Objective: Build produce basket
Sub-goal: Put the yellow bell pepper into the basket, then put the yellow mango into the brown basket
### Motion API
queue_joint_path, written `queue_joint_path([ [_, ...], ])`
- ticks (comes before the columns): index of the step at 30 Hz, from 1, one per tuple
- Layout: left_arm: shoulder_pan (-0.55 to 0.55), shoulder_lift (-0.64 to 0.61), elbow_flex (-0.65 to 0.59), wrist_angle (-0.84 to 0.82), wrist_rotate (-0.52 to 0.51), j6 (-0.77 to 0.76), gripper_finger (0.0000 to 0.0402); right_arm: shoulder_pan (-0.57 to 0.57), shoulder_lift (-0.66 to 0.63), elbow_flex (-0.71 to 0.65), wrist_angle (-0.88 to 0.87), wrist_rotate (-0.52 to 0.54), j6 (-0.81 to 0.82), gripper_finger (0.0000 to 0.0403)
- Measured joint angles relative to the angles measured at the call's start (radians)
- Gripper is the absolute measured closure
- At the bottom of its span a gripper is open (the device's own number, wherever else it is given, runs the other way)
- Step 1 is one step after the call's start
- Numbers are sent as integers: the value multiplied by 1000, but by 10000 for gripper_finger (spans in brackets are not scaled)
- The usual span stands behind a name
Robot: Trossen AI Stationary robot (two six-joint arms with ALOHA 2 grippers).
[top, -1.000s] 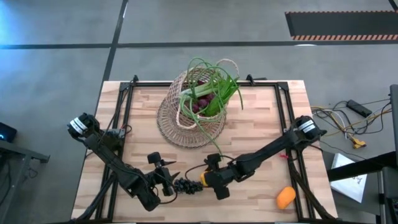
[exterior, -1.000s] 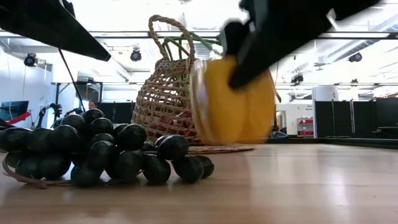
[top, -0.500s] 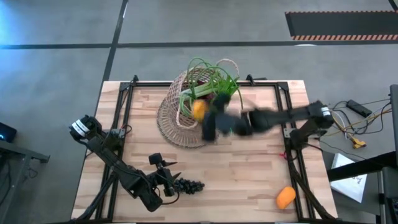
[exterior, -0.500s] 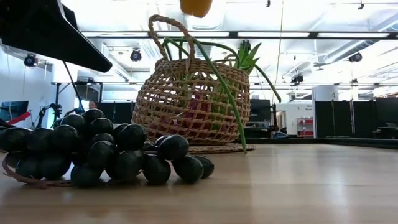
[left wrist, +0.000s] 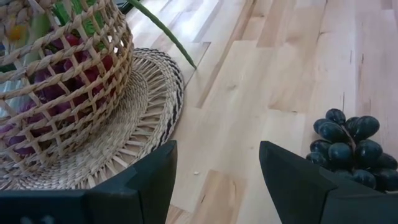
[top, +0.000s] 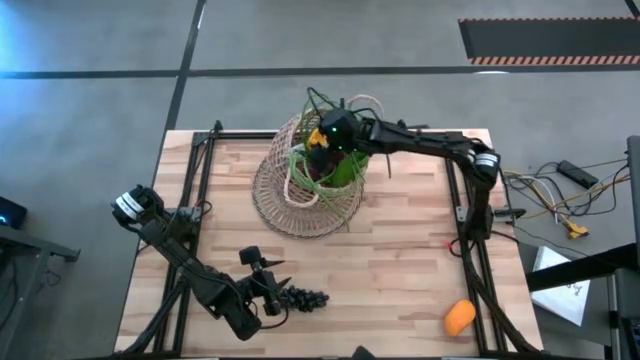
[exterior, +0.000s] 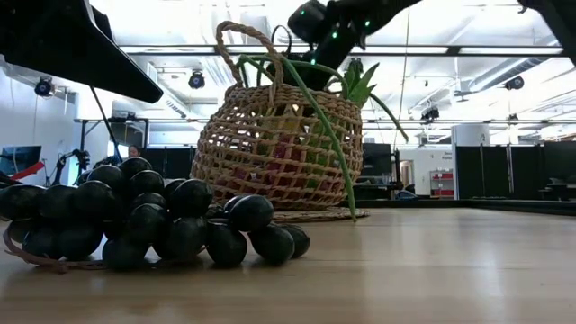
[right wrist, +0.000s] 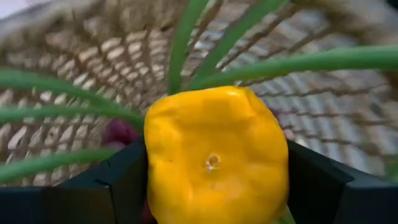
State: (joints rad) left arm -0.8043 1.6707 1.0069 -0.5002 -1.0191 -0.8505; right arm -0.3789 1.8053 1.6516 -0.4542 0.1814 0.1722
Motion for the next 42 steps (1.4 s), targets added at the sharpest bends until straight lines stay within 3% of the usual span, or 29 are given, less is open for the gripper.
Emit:
queue_joint_path([
  [8,0,0,0,21,0,0,190,1,36,0,-9,-62,-11,56],
  [18,3,0,0,27,0,19,190,69,-130,-1,-108,-43,-11,31],
  [21,4,0,0,29,0,19,190,173,-177,-7,-142,12,-8,31],
  [27,4,0,0,31,1,19,190,501,-225,-34,-236,257,-3,31],
  [32,4,0,0,37,1,20,190,788,-221,-36,-388,378,181,31],
  [37,4,0,0,46,-7,29,190,1014,-202,-52,-542,389,511,31],
  [42,4,0,0,48,-8,29,190,1190,-157,-53,-756,246,896,31],
])
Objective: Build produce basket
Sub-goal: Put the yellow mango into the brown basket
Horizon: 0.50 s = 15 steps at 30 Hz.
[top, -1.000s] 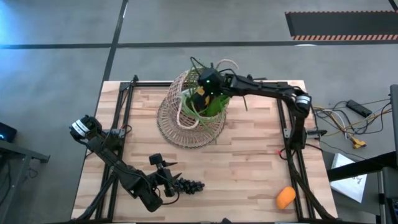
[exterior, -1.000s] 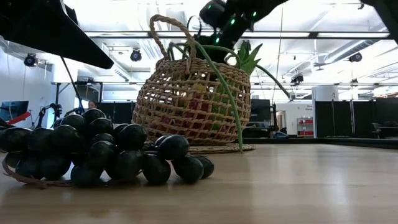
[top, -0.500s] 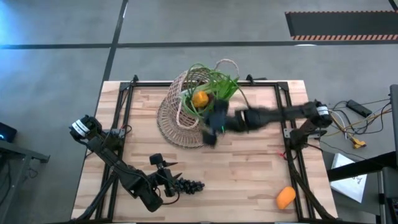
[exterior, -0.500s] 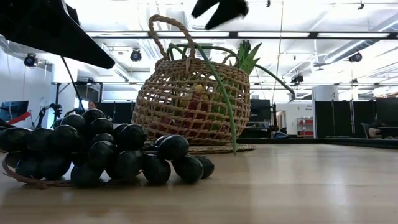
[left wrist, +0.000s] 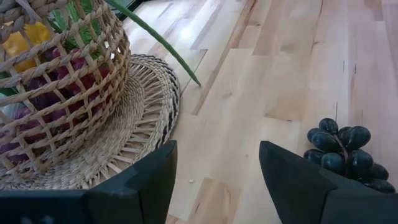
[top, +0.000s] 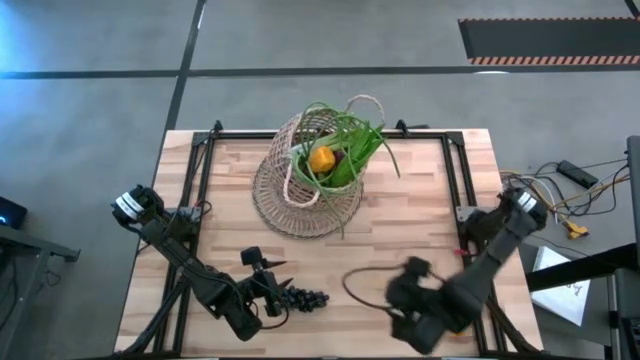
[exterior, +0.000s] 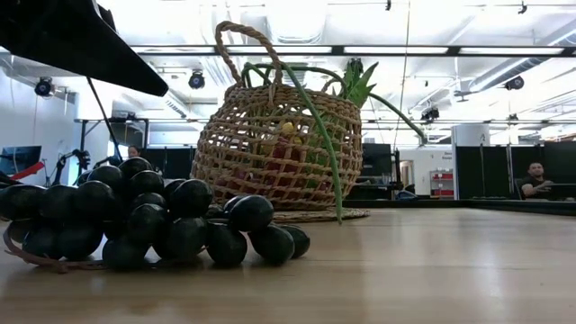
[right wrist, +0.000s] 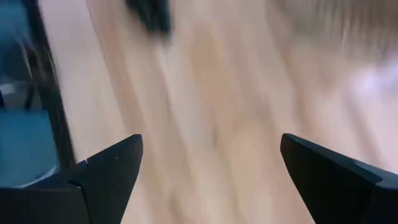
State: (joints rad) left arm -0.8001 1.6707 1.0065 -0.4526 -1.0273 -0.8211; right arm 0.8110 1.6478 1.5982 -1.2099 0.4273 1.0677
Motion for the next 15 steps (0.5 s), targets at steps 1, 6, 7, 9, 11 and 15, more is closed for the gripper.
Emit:
queue_joint_path([
  [1,0,0,0,0,-1,1,190,30,12,0,-39,-38,82,31],
  [6,1,0,0,9,-1,24,190,134,60,-3,-158,-197,329,31],
  [7,2,0,0,11,-1,25,190,149,69,-7,-167,-230,335,32],
  [9,2,0,0,19,-2,28,190,181,92,-19,-185,-303,336,36],
  [11,2,0,0,30,-2,46,190,206,111,-36,-200,-376,328,44],
  [15,2,0,0,35,-2,50,190,226,135,-88,-201,-506,198,64],
])
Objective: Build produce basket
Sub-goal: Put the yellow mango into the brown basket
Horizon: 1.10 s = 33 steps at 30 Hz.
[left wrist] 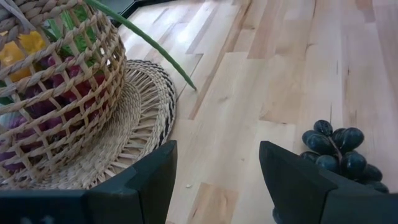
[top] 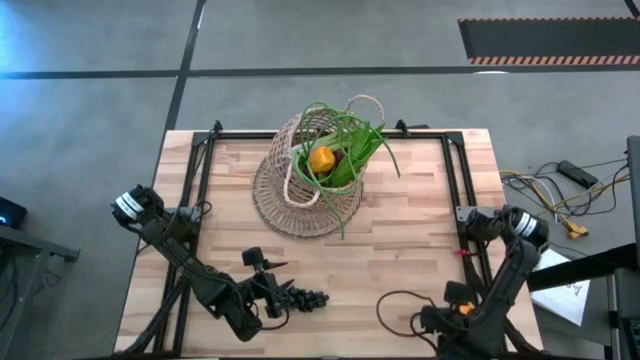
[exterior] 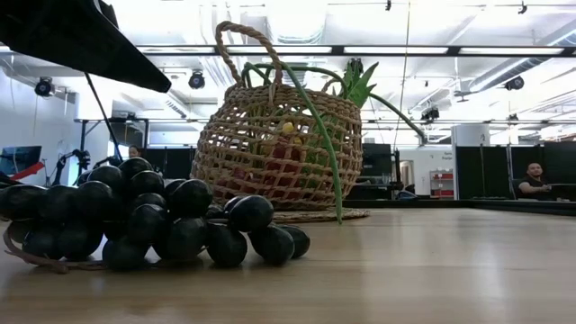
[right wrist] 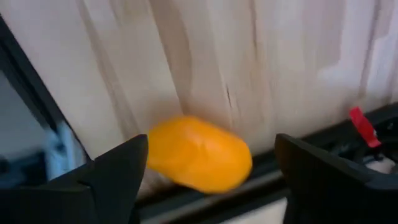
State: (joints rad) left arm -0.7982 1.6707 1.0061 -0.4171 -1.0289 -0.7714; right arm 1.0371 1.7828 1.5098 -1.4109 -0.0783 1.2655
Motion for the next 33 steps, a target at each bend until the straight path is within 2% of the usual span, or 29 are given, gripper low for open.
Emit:
queue_joint_path([
  [4,0,0,0,3,0,1,190,16,20,-58,27,-126,-82,76],
  [9,0,0,0,14,1,2,190,37,35,-107,75,-187,-214,78],
  [18,0,0,0,16,2,2,190,45,35,-239,177,-180,-386,78],
  [27,3,0,0,17,3,2,190,36,35,-316,276,-129,-400,82],
  [30,5,0,0,17,3,2,190,12,35,-317,305,-108,-398,106],
  [33,7,0,0,17,3,2,190,-27,35,-307,321,-54,-417,150],
])
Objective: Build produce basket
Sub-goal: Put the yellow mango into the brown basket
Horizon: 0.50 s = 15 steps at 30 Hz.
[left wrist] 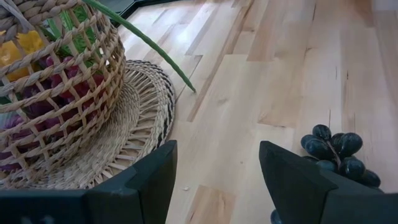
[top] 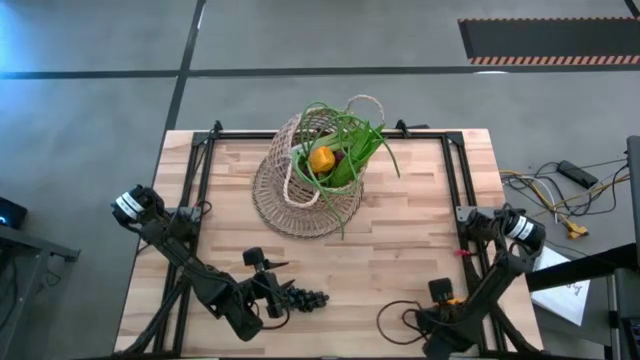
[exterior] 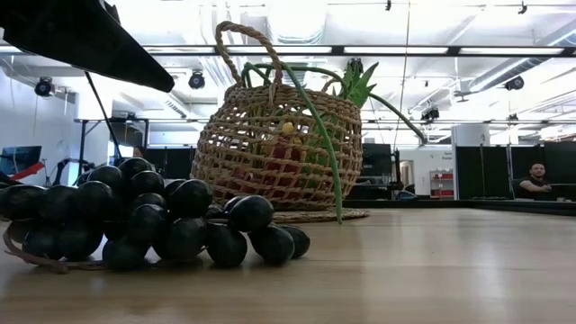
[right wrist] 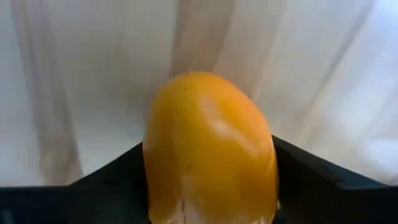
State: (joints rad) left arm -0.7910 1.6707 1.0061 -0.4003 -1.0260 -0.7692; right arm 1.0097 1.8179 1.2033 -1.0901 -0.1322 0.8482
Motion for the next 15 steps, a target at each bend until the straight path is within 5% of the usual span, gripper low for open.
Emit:
queue_joint_path([
  [6,0,0,0,5,0,18,190,-120,-2,53,11,250,-108,186],
  [15,6,0,0,35,5,48,190,-391,-121,180,181,844,-623,186],
])
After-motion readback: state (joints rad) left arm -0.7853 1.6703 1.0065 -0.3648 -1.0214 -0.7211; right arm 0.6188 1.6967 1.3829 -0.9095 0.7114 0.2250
